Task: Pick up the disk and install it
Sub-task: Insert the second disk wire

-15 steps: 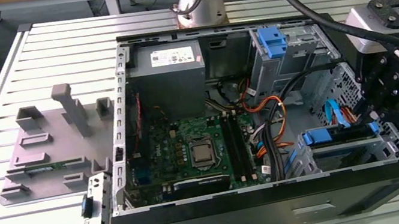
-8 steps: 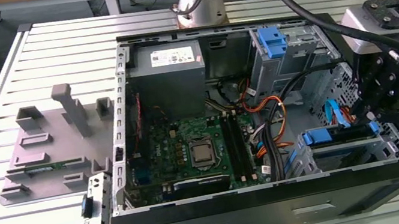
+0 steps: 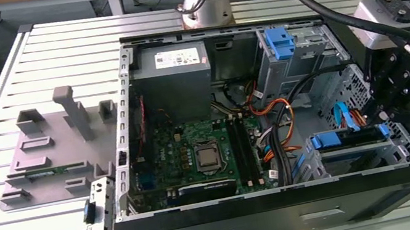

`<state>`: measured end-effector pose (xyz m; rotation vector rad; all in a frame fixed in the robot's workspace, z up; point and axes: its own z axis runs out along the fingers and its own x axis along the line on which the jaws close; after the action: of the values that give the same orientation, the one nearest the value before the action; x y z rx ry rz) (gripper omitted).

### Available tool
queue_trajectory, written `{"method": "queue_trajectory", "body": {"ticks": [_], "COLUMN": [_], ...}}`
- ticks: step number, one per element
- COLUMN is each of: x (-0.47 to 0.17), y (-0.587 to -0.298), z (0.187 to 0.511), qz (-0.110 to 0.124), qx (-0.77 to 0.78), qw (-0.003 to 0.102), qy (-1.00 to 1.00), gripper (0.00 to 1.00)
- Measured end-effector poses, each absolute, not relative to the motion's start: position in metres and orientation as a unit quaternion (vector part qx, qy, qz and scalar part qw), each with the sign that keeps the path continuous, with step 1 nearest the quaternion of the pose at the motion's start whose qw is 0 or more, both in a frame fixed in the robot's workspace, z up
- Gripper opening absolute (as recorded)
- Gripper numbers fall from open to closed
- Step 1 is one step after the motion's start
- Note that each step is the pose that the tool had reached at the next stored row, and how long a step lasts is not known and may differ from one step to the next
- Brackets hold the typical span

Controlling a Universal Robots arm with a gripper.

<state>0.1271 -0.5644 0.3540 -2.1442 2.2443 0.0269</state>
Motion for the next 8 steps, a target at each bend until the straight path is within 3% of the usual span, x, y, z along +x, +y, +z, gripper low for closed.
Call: {"method": "queue_trajectory", "body": {"ticks": [8], "x": [0.1256], "y": [-0.5644], "z": [0.3543], "qz": [0.009], "qx": [-0.691], "qw": [0.019], "qy": [0.723], "gripper": [0.24]}}
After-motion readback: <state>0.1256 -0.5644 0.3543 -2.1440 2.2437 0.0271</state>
